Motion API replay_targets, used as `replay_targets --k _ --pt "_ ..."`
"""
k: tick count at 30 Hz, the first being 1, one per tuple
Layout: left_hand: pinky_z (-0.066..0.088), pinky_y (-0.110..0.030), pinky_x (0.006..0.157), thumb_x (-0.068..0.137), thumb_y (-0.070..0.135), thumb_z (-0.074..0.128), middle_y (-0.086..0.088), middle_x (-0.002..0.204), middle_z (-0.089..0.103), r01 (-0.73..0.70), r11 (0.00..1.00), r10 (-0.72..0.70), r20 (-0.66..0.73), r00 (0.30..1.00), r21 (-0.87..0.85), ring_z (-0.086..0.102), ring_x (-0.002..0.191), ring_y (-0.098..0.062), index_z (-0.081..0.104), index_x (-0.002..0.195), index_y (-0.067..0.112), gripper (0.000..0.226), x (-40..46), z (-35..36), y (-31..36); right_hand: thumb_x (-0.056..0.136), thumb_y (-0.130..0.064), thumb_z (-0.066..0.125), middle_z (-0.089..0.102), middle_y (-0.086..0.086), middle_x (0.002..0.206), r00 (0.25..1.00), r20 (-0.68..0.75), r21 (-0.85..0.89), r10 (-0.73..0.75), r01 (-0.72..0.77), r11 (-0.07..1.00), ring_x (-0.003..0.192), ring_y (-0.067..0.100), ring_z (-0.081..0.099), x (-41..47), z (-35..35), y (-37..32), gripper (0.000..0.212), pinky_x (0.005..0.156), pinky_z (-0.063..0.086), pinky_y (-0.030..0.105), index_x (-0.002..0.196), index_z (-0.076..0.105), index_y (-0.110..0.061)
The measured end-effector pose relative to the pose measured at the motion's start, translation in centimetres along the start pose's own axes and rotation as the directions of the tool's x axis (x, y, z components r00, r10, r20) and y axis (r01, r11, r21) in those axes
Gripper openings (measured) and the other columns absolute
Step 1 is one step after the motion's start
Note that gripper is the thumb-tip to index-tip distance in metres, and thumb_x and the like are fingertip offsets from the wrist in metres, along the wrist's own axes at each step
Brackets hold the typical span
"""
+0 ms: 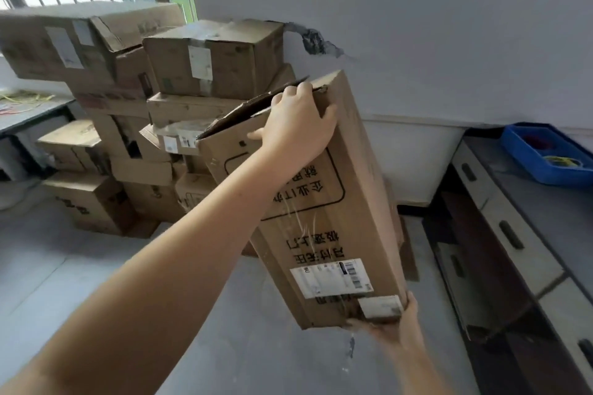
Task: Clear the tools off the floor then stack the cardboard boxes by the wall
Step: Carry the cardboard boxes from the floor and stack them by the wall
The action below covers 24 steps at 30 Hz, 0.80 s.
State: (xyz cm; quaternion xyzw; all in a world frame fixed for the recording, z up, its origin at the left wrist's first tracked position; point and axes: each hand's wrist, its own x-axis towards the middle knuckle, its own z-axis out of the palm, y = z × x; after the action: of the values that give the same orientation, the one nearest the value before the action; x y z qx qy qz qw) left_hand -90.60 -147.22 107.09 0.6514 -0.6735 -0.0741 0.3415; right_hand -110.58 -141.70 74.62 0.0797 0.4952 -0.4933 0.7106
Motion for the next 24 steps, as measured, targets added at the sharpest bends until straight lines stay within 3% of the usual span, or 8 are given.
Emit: replay_targets --k 4,6,9,13,17,21,24 --pt "0.032 -0.065 0.099 0.093 0.043 0.042 -0.002 0.135 0.043 -0.014 0.998 0.016 -0.029 0.999 0.066 0.032 0.13 -0.023 0.039 0.135 0.017 0.049 7.8 2.5 -0.4 0.084 -0.069 0.036 0.043 0.026 0.138 0.986 0.167 0.067 -0.01 -0.001 0.998 0.122 0.059 0.035 7.4 6.5 -2.2 0.076 0.071 0.045 0.073 0.137 0.042 -0.015" --pt "0.028 -0.067 0.101 0.094 0.043 0.041 0.0 0.139 0.041 -0.024 0.995 0.028 -0.041 0.999 0.095 0.029 0.133 -0.022 0.038 0.137 0.017 0.051 11.0 4.3 -0.6 0.085 -0.07 0.033 0.036 0.025 0.144 0.983 0.185 0.107 -0.005 -0.015 0.994 0.125 0.058 0.032 10.0 9.8 -3.7 0.076 0.076 0.041 0.075 0.14 0.039 -0.018" --pt "0.012 -0.073 0.105 0.094 0.044 0.04 0.003 0.142 0.038 -0.022 0.98 0.036 -0.068 0.997 0.196 0.026 0.136 -0.018 0.037 0.138 0.018 0.05 16.2 8.1 -1.3 0.093 -0.063 0.026 0.042 0.024 0.137 0.982 0.188 0.093 -0.016 -0.001 0.996 0.124 0.053 0.036 14.6 14.2 -6.2 0.067 0.082 0.039 0.075 0.135 0.043 -0.014" --pt "0.002 -0.072 0.105 0.096 0.043 0.039 0.006 0.141 0.038 -0.008 0.975 0.025 -0.076 0.997 0.224 0.023 0.137 -0.014 0.04 0.134 0.02 0.044 22.3 13.5 -2.5 0.089 -0.068 0.028 0.037 0.024 0.144 0.985 0.123 0.149 0.117 -0.135 0.98 0.13 0.053 0.03 21.8 19.0 -8.4 0.077 0.089 0.032 0.074 0.138 0.039 -0.011" --pt "-0.008 -0.07 0.105 0.096 0.041 0.039 0.008 0.141 0.039 -0.085 0.948 0.109 -0.062 0.992 0.305 0.023 0.138 -0.013 0.04 0.135 0.021 0.043 26.7 18.8 -4.3 0.095 -0.059 0.025 0.042 0.028 0.134 0.976 0.075 0.187 0.203 -0.213 0.959 0.129 0.05 0.035 28.7 22.5 -8.5 0.071 0.079 0.041 0.068 0.144 0.032 -0.008" --pt "-0.011 -0.071 0.103 0.095 0.035 0.046 0.007 0.141 0.043 -0.135 0.917 0.159 -0.033 0.987 0.376 0.028 0.138 -0.014 0.043 0.135 0.022 0.042 29.9 22.5 -8.4 0.1 -0.044 0.026 0.026 0.02 0.151 0.955 0.023 0.195 0.294 -0.293 0.936 0.136 0.044 0.028 33.3 25.0 -7.1 0.059 0.108 0.027 0.061 0.148 0.024 -0.009" --pt "-0.01 -0.071 0.102 0.095 0.034 0.049 0.007 0.142 0.043 -0.15 0.902 0.143 0.048 0.989 0.405 0.031 0.137 -0.015 0.042 0.138 0.026 0.044 31.7 24.4 -12.3 0.102 -0.04 0.027 0.021 0.018 0.154 0.951 -0.041 0.293 0.306 -0.282 0.914 0.138 0.044 0.021 35.8 26.9 -5.7 0.055 0.112 0.019 0.058 0.147 0.024 -0.009"
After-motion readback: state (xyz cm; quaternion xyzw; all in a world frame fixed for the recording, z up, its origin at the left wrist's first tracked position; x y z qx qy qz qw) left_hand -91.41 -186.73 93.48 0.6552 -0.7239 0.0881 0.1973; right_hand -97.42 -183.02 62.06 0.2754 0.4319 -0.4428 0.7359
